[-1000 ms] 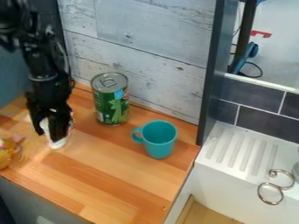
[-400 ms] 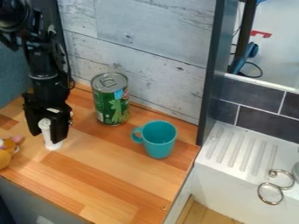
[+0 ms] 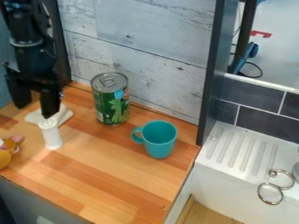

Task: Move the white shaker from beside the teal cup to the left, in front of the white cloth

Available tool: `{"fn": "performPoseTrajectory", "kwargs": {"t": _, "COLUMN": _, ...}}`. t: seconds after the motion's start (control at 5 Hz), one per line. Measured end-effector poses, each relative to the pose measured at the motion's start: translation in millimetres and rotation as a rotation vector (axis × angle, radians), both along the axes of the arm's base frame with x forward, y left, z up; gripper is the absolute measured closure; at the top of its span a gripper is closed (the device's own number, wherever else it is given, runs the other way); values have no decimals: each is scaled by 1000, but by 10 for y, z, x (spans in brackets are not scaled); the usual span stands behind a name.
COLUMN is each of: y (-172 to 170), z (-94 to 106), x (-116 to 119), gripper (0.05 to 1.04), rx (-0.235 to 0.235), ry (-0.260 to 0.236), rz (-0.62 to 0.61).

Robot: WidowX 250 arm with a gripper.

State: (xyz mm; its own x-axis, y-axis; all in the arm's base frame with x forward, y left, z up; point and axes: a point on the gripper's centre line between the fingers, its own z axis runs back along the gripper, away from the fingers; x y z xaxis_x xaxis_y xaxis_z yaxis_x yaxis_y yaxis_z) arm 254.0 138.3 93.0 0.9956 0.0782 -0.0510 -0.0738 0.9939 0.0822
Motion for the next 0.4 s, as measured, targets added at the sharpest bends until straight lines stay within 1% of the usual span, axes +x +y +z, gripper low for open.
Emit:
{"fn": "performPoseTrajectory", "kwargs": {"t": 0.2, "y": -485, "z": 189, "x": -129, "gripper": 83, "rx": 13, "ry": 27, "rz": -116}}
{"fn": "performPoseTrajectory", "kwargs": {"t": 0.4, "y": -858, "z": 321, "x": -169, "gripper": 83, "rx": -35, "ry": 32, "rz": -192}}
